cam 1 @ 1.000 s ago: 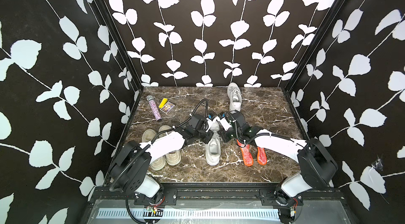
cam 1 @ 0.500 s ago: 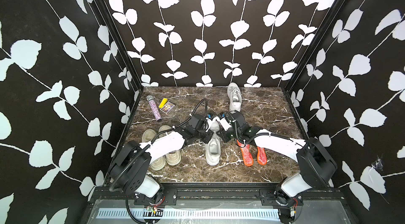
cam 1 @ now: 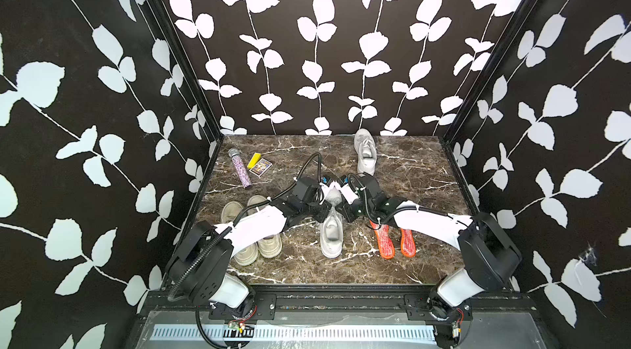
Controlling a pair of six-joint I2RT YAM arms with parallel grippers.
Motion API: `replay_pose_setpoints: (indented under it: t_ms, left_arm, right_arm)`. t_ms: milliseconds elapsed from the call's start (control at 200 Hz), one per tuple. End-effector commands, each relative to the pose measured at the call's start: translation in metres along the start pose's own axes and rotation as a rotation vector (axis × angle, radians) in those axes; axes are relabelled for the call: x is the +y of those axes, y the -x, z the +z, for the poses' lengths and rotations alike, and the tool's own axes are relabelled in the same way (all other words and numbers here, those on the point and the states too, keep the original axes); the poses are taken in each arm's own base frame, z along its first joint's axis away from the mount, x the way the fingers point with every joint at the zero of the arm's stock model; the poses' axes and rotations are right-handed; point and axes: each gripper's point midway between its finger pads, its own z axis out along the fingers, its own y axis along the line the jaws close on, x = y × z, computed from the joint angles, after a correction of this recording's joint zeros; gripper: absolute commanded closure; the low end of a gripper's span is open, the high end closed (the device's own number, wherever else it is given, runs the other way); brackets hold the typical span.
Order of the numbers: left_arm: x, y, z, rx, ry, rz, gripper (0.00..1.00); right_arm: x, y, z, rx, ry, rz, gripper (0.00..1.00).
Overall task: Remove the insole from the shoe
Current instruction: Untie the shoelace on the shoe.
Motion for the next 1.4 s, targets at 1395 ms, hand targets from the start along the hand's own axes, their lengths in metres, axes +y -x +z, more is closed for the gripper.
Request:
replay_pose_setpoints:
  t_ms: [1395]
  left_arm:
    - [-0.015,0.069,-0.075,-0.273,0.009,0.059,1.00]
  right_arm:
    - [0.018,0.075,-0.032,-0.222,-0.047,-0.082,0.64]
